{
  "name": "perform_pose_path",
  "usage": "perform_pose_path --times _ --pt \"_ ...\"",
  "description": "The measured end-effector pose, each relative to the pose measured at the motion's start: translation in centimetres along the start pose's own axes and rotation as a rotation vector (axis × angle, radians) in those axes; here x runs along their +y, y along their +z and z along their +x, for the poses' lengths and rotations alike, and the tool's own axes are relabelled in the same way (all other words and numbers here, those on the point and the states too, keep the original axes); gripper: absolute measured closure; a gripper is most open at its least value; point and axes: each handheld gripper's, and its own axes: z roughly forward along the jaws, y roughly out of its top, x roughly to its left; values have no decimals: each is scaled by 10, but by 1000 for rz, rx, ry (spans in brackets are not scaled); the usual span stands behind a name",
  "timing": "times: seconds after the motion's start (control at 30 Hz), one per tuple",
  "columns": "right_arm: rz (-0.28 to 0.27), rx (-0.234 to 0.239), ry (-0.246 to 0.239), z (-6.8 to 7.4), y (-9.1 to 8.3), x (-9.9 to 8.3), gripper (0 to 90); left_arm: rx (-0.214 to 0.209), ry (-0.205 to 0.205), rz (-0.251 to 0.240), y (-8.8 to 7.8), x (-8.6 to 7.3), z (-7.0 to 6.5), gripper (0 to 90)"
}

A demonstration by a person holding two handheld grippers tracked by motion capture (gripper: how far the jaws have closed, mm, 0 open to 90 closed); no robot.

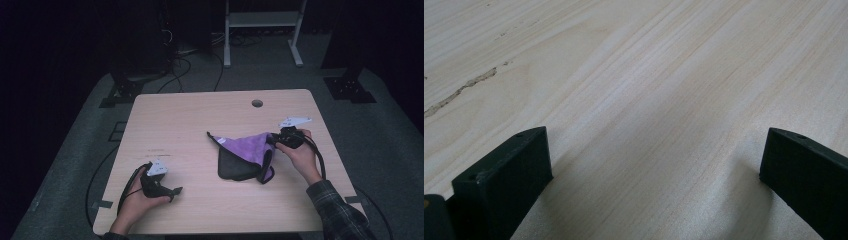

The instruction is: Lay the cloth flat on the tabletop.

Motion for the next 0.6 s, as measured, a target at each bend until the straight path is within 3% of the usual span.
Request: perform_pose_path --times 0.1,0.17,0.43,0.6 --pt "51 -10 29 -7 8 -8 680 0 0 0 0 0 0 0" --pt "54 -17 38 -10 7 -10 648 0 0 0 0 0 0 0" --pt "-51 -46 87 -22 -31 -7 568 2 -3 0 0 0 0 0" --pt "-99 -2 66 -10 -54 -9 566 4 -4 -1 0 -1 0 0"
